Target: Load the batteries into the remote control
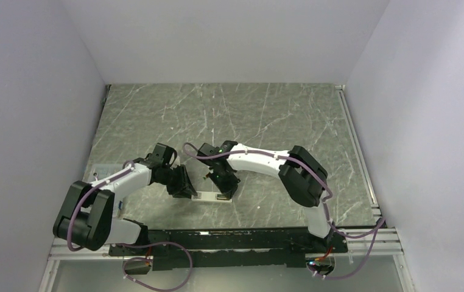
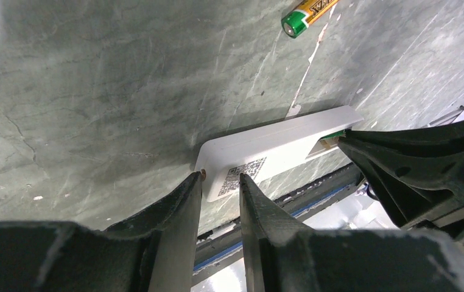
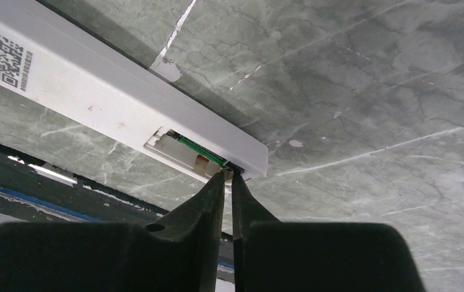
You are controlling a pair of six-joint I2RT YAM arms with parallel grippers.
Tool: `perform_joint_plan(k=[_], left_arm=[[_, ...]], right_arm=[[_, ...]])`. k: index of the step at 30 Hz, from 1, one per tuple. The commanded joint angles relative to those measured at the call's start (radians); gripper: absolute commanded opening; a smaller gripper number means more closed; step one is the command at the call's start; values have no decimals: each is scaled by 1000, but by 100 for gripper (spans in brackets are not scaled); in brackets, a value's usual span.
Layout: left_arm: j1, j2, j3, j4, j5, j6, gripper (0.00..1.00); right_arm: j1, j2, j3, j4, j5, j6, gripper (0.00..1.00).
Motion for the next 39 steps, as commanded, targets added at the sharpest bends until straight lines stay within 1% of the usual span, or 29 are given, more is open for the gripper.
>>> perform_joint_plan(k=[1, 10, 18, 25, 39], left_arm=[[-15, -38, 7, 56, 52, -8, 34], [-15, -82, 13, 24, 30, 21, 34], [-15, -118, 15, -4, 13, 33, 35], [-15, -107, 9, 6, 15, 32, 34], [-16, -80, 2, 17, 23, 31, 34]], right_arm=[[15, 73, 51, 31, -76, 0, 14], [14, 134, 128, -42, -48, -6, 20], [13, 129, 164, -75, -13, 7, 20], [14, 114, 145, -14, -58, 28, 20], [12, 119, 147, 61, -64, 52, 19]])
